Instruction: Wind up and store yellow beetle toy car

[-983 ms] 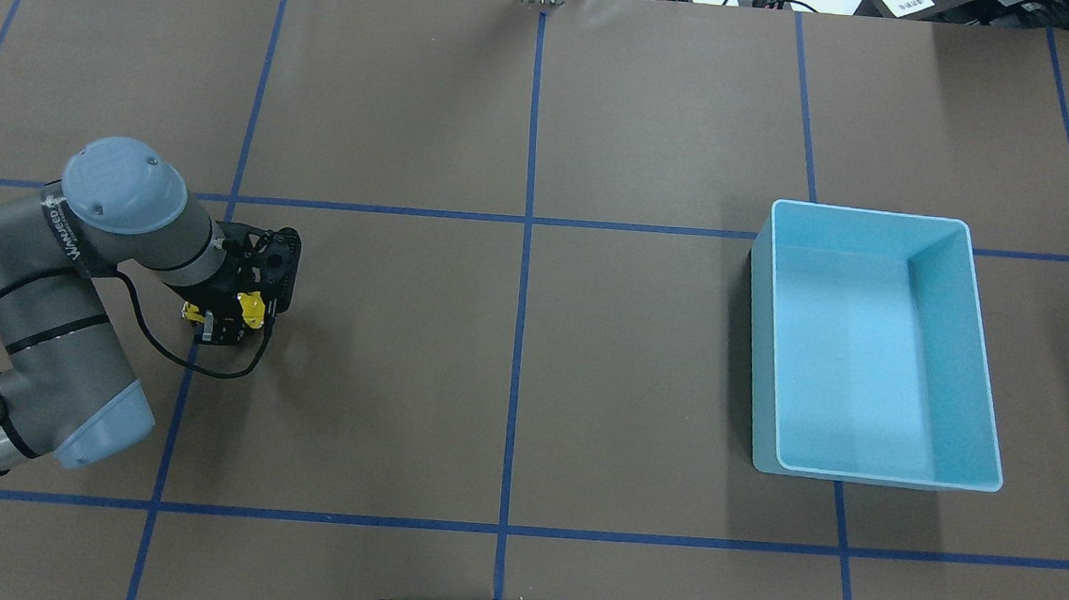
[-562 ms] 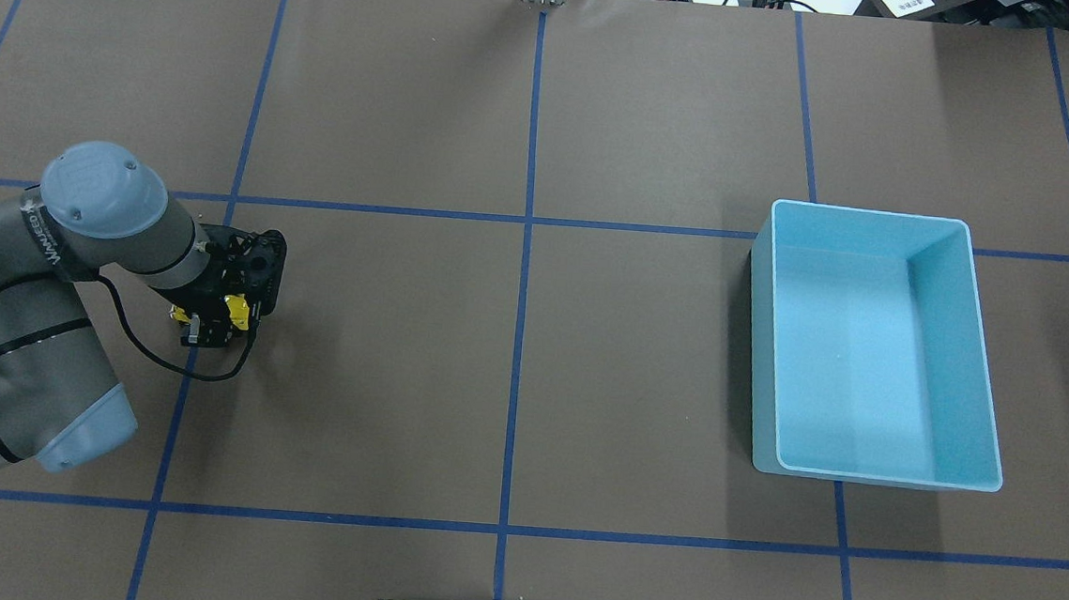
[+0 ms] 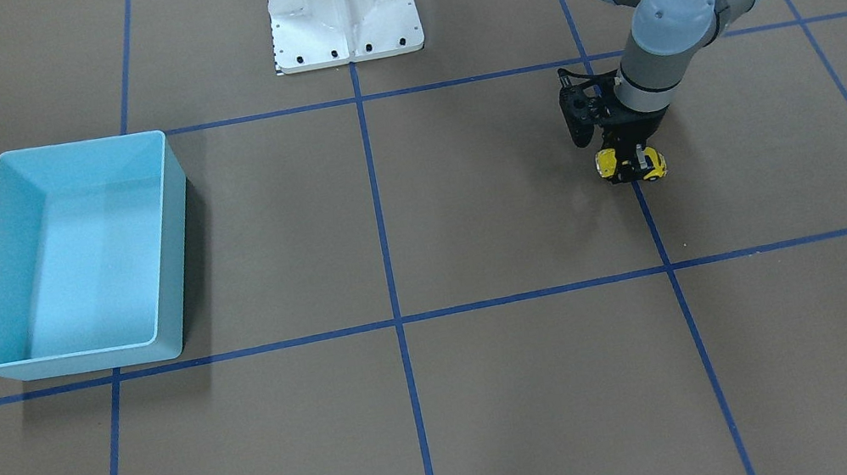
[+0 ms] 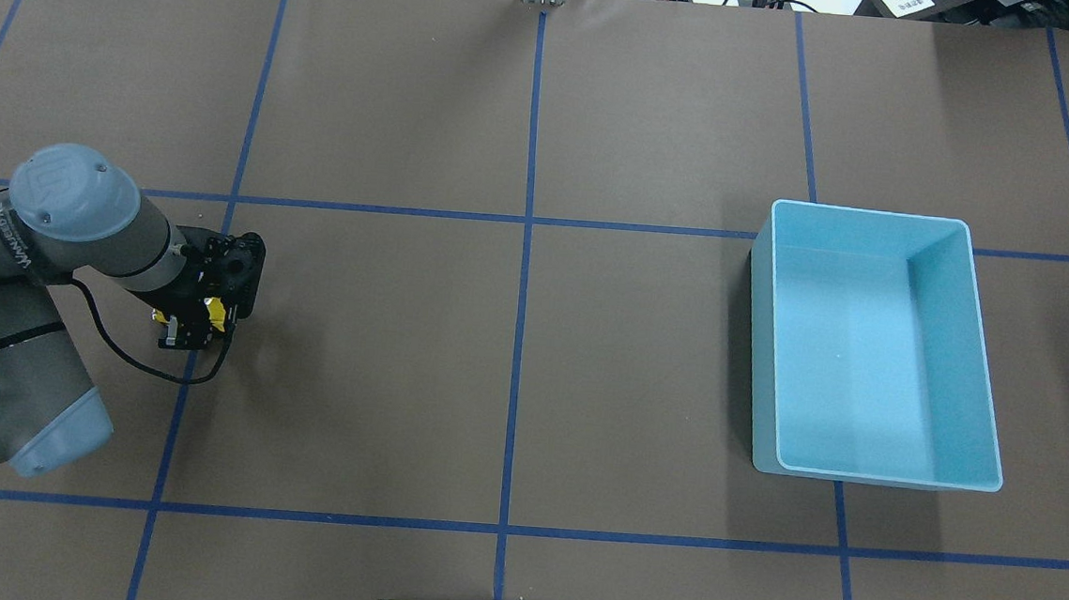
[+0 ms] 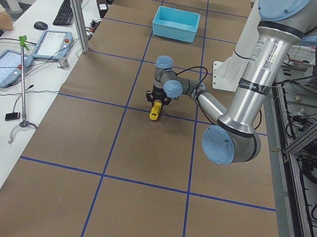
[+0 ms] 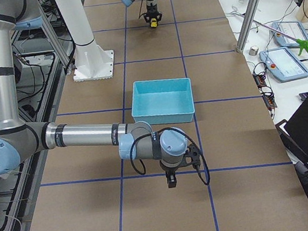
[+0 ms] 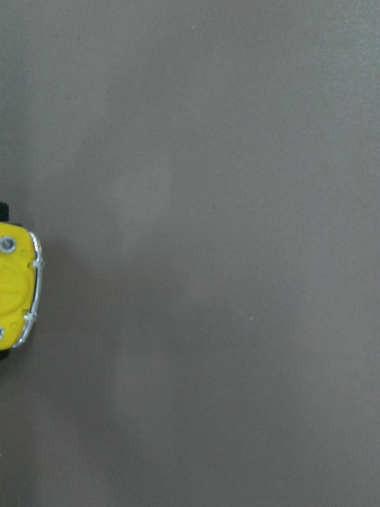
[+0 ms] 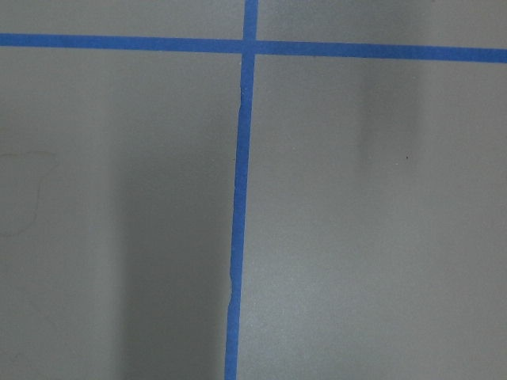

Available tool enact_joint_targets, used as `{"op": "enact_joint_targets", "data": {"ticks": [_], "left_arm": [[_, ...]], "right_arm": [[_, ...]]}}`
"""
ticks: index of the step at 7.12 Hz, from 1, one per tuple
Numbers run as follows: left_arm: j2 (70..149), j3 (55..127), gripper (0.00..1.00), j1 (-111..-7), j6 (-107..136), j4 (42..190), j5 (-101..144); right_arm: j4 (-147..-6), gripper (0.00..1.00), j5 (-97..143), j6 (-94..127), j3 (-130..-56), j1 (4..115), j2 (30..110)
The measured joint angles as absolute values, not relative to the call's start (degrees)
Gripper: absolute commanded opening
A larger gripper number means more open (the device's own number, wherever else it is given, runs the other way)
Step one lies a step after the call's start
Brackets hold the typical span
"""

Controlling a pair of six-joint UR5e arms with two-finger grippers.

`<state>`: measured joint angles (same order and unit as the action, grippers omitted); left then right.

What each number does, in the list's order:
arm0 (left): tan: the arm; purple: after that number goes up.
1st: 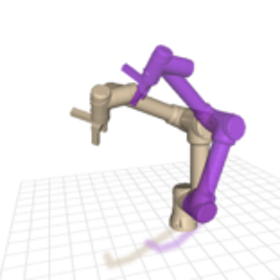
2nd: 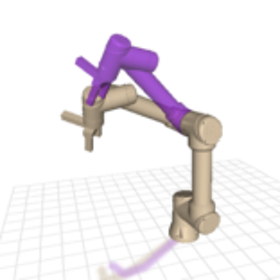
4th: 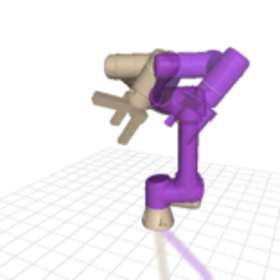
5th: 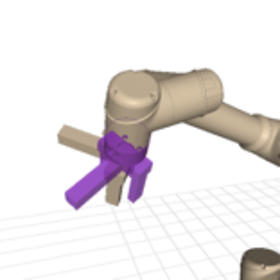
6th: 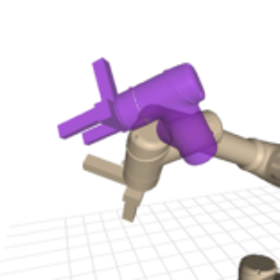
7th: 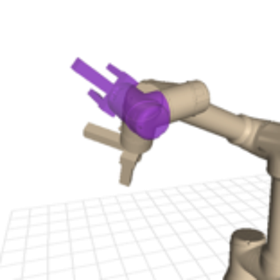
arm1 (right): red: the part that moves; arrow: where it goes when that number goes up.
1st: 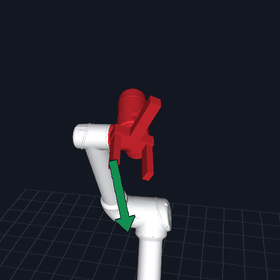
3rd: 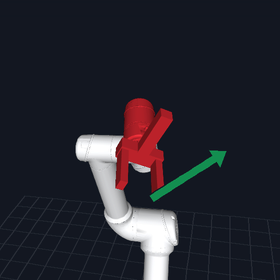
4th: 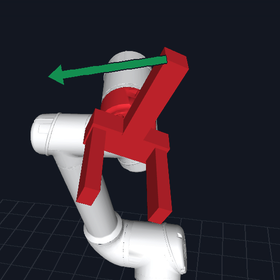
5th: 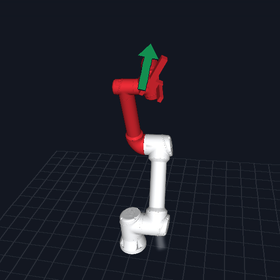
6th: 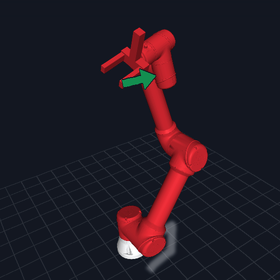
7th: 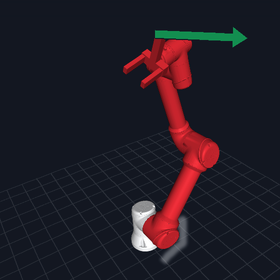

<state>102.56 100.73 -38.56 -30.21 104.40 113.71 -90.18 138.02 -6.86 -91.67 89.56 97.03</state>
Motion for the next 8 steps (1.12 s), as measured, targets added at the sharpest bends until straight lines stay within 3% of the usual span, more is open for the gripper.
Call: {"op": "enact_joint_targets", "data": {"ticks": [3,8], "left_arm": [[101.9,101.0,0.00,-38.9,-30.4,105.2,113.6],[108.7,99.3,0.00,-39.0,-26.2,101.1,113.4]], "right_arm": [[-90.2,1.00,138.0,-6.9,-91.7,89.5,97.0],[-90.2,1.00,138.0,-6.9,-91.7,89.5,97.0]]}}
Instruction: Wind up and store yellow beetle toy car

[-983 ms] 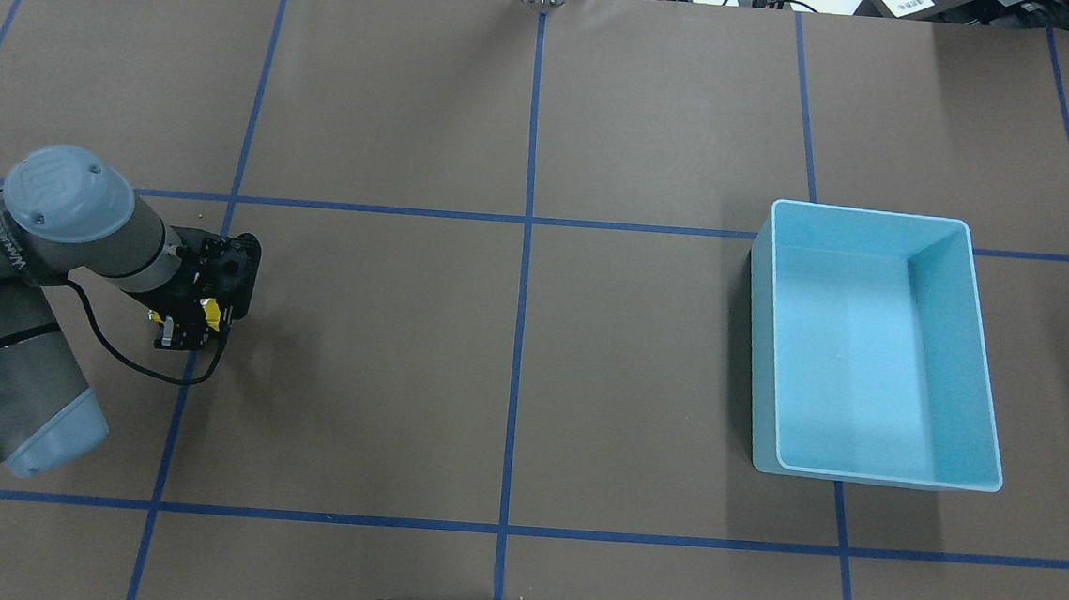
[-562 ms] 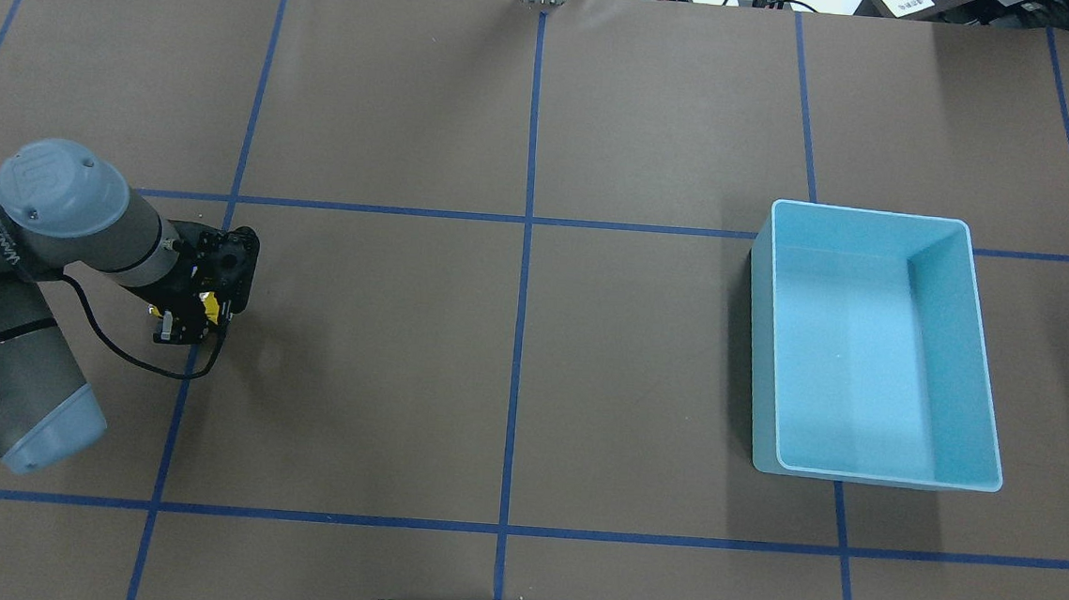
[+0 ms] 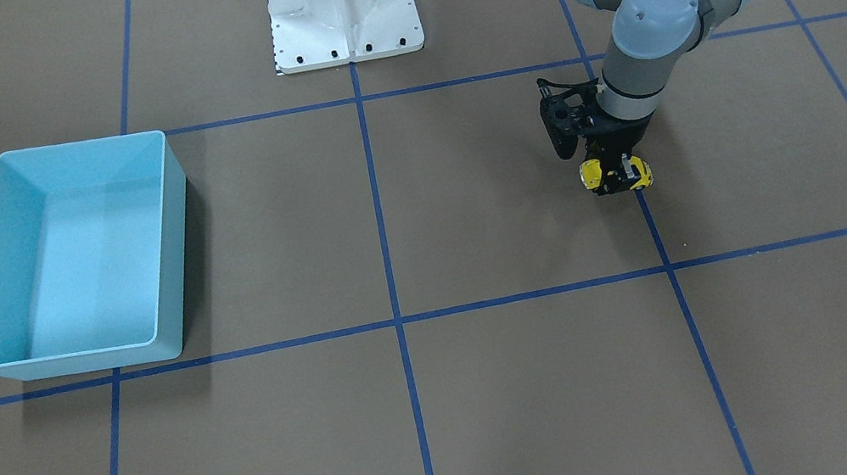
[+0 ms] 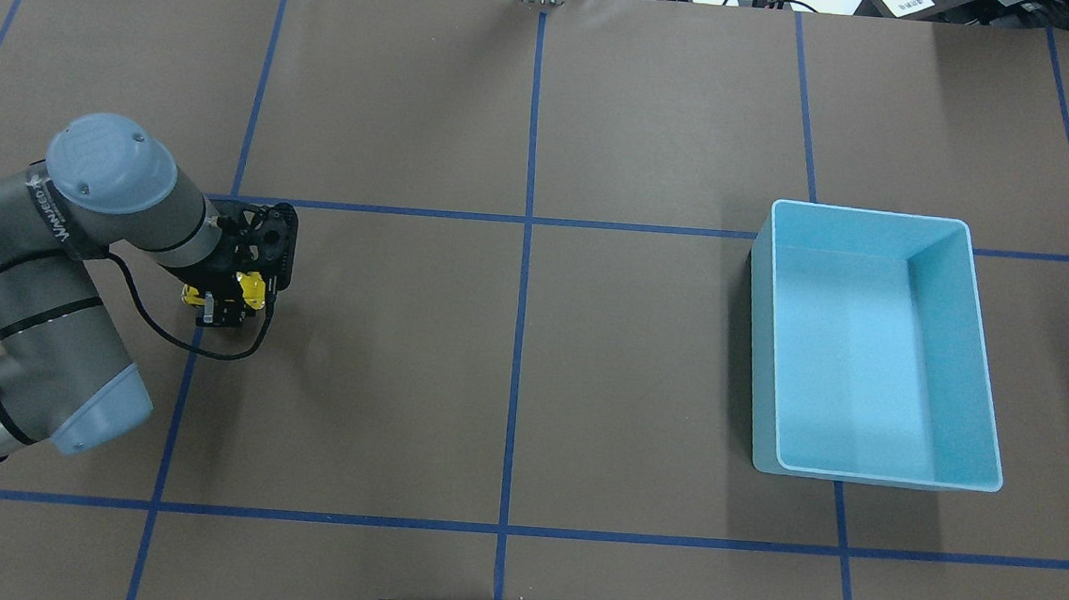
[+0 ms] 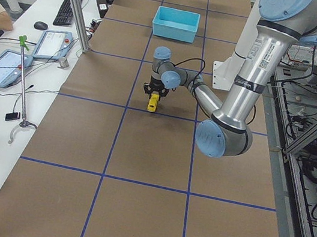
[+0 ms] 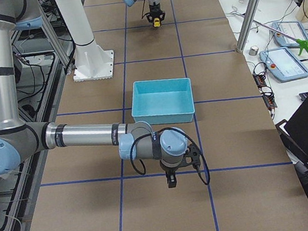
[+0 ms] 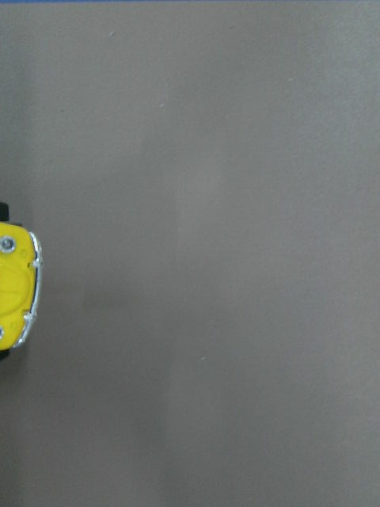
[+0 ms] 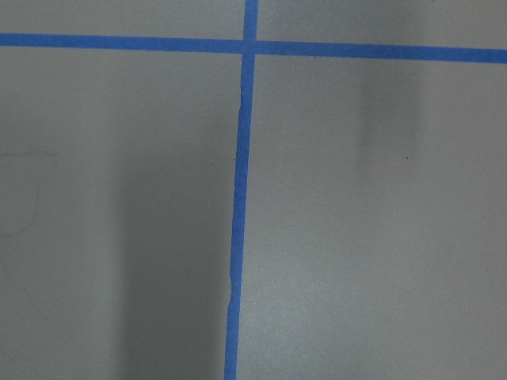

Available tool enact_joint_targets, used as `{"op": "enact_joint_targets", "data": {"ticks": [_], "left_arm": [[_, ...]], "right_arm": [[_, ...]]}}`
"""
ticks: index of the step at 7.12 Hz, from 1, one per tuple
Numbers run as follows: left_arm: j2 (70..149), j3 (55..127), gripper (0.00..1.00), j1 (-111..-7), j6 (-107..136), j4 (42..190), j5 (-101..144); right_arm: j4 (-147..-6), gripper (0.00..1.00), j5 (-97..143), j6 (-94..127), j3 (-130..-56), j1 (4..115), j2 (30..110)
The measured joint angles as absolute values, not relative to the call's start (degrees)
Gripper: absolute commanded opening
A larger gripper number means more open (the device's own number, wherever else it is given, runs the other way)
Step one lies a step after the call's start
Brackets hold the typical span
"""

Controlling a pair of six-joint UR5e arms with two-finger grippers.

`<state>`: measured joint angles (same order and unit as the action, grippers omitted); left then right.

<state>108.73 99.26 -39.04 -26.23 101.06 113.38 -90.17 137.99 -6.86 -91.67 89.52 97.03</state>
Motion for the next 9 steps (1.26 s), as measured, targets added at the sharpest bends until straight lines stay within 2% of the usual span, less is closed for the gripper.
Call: {"op": "enact_joint_targets", "data": {"ticks": [4,9], "left_arm": [[110.0,95.7,0.00,-38.6,-25.7,105.5,113.4],[109.1,95.5,0.00,-38.7,-26.2,107.7,113.6]], "right_arm": [[-90.2,1.00,138.0,-6.9,-91.7,89.5,97.0],[-90.2,1.00,138.0,-6.9,-91.7,89.6,97.0]]}}
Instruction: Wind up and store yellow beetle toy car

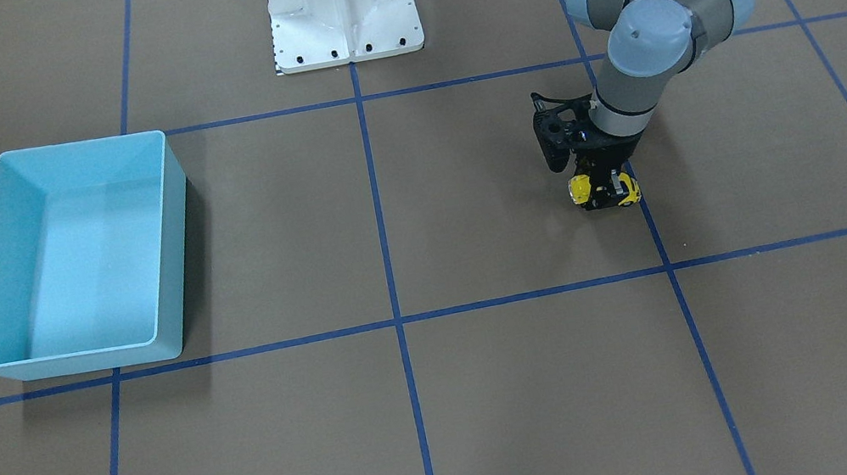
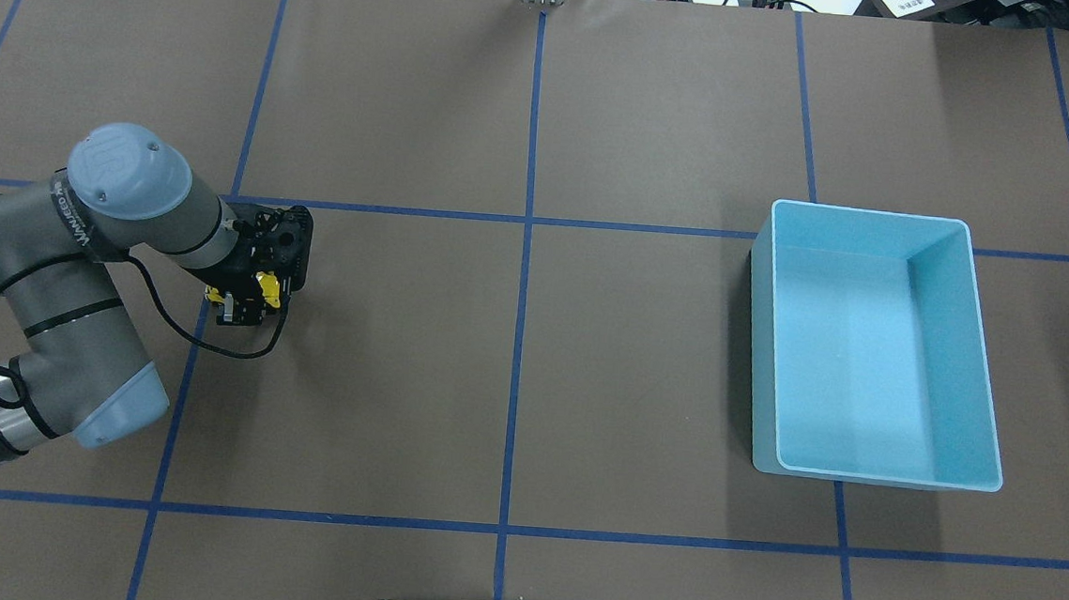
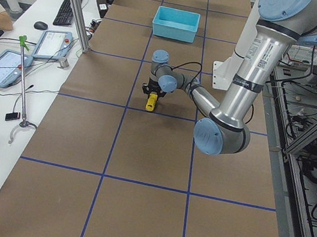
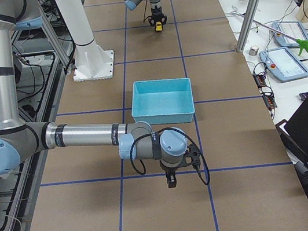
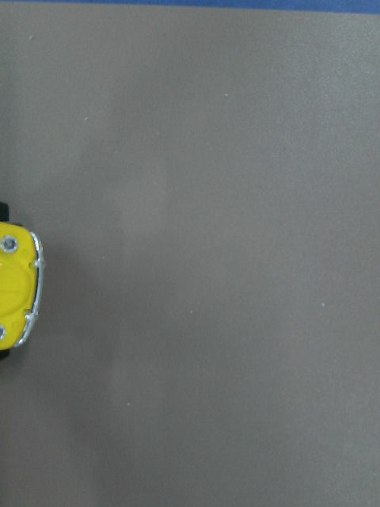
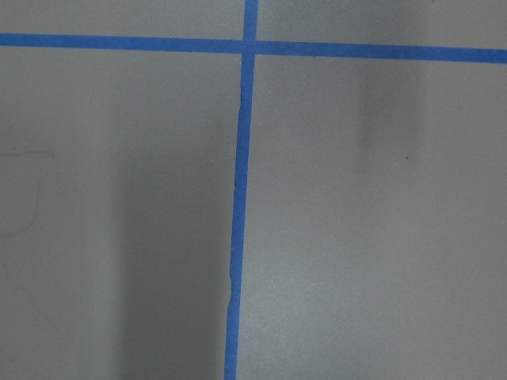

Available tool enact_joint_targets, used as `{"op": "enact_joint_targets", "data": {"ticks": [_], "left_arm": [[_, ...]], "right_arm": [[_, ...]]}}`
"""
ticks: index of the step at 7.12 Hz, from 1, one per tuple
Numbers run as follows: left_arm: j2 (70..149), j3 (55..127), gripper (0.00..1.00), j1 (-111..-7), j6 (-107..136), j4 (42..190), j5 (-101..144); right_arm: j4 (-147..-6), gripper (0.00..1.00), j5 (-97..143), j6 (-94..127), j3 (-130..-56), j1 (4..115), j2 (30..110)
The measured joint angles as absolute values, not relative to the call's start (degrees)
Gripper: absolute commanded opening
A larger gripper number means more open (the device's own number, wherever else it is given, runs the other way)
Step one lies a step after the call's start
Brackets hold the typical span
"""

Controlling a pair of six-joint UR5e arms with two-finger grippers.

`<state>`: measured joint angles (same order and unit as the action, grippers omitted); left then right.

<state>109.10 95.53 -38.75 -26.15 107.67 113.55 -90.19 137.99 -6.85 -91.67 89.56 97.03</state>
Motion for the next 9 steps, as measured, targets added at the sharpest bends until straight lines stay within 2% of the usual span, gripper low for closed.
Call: {"op": "enact_joint_targets", "data": {"ticks": [9], "left_arm": [[104.1,97.4,0.00,-39.1,-27.7,111.2,113.6]], "right_arm": [[-90.2,1.00,138.0,-6.9,-91.7,89.5,97.0]]}}
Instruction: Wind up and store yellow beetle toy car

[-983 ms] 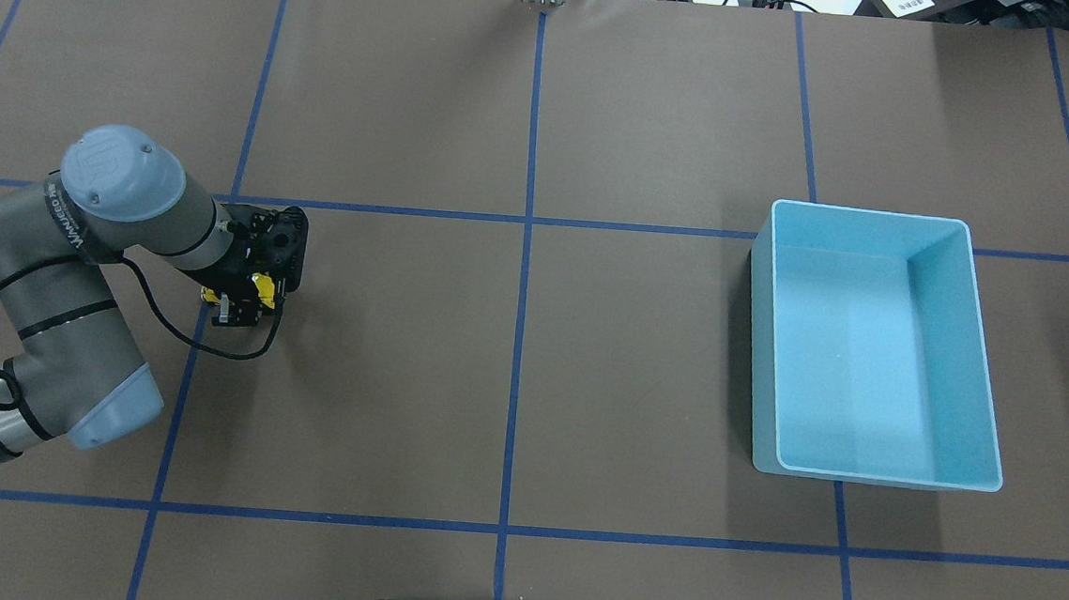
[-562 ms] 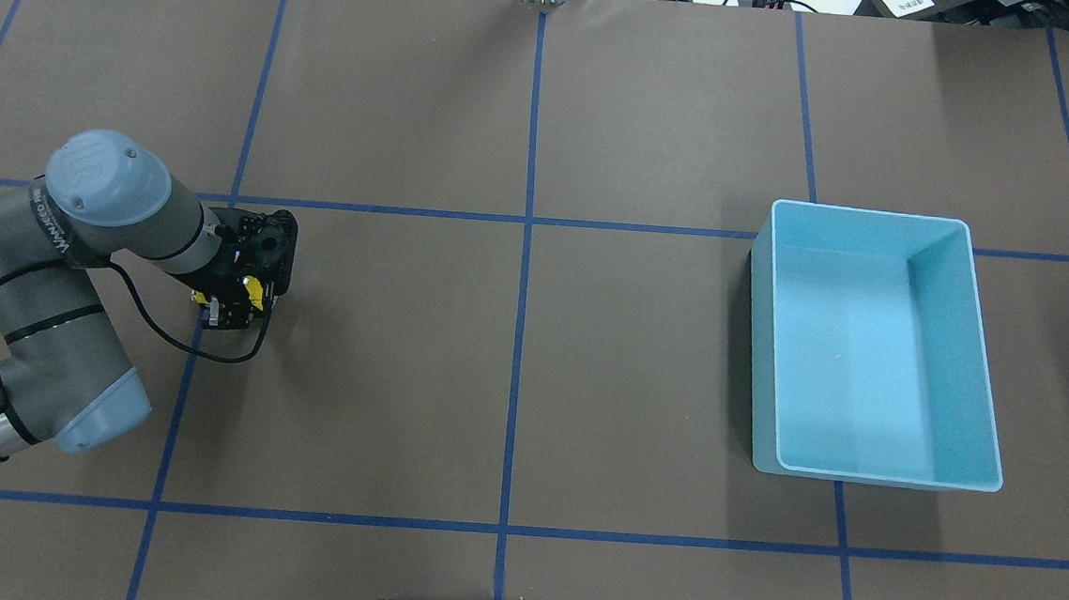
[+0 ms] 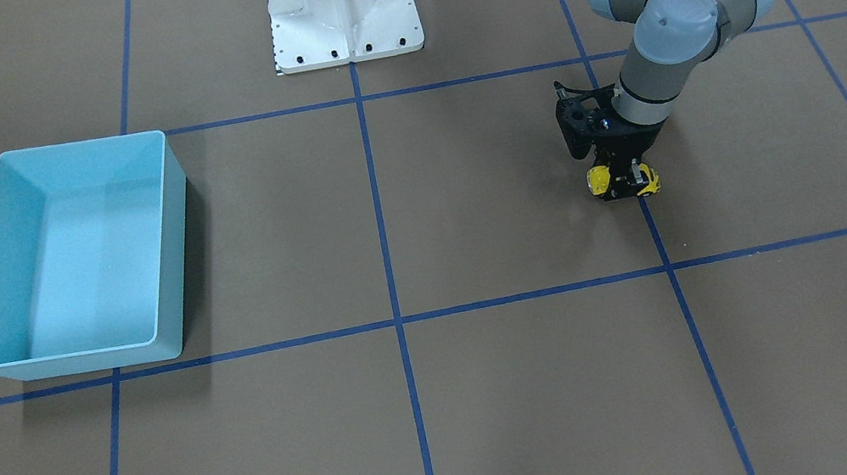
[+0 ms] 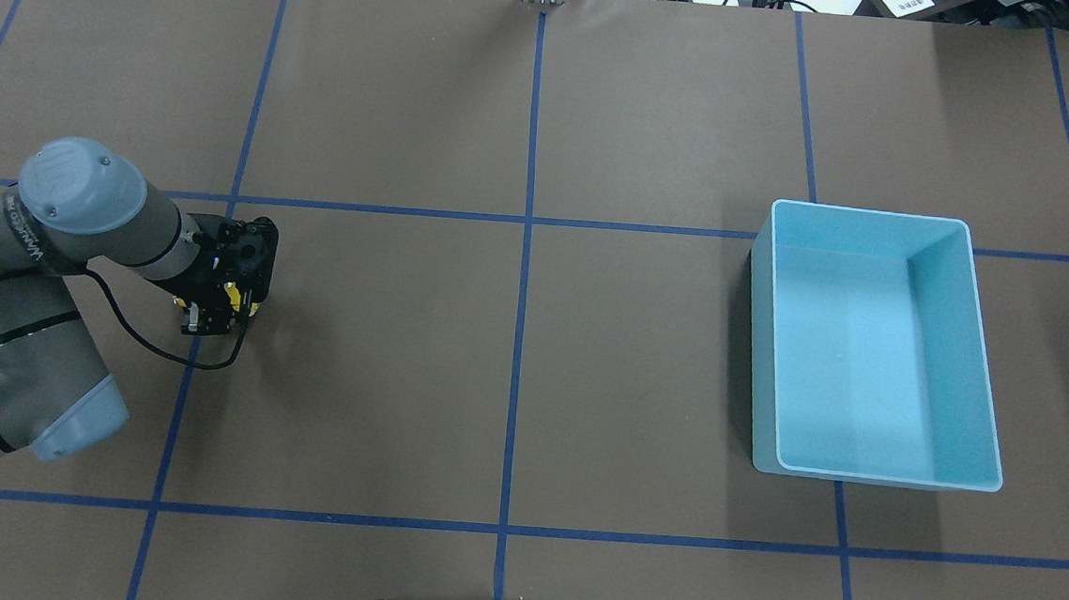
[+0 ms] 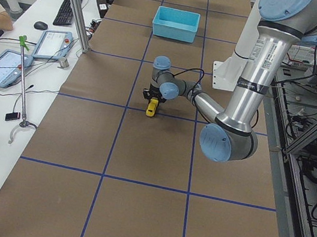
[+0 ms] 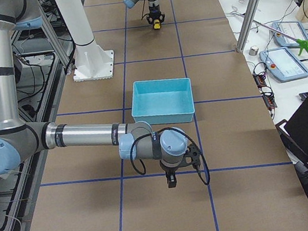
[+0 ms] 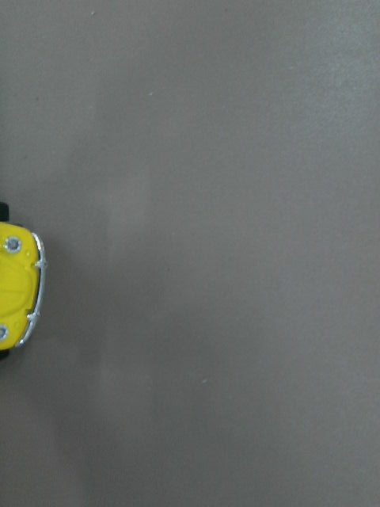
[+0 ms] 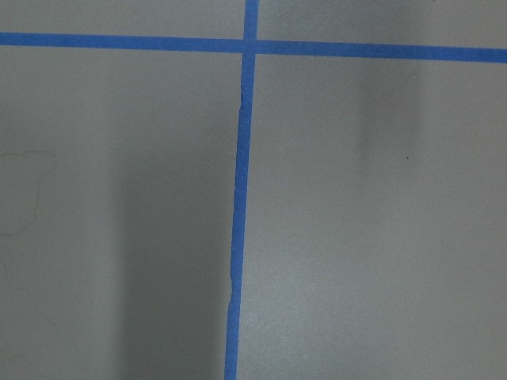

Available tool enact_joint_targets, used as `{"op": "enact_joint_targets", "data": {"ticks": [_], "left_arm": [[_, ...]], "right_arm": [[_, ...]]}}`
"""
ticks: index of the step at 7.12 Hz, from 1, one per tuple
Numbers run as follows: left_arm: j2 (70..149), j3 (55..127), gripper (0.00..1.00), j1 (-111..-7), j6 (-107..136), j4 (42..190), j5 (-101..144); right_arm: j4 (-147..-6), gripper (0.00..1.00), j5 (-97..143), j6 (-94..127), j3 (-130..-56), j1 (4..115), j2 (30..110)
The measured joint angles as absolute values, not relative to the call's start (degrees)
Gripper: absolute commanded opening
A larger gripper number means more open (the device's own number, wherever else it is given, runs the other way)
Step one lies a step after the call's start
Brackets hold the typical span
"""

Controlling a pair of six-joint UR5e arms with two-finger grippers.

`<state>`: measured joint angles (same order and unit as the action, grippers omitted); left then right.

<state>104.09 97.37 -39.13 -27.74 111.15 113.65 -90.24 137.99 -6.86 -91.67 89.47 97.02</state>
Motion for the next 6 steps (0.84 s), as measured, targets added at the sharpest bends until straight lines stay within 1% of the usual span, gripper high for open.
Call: {"op": "enact_joint_targets", "data": {"ticks": [6], "left_arm": [[101.6,98.6,0.00,-39.6,-29.1,112.2,113.5]], "right_arm": [[-90.3,1.00,137.9,-6.9,-91.7,89.5,96.9]]}}
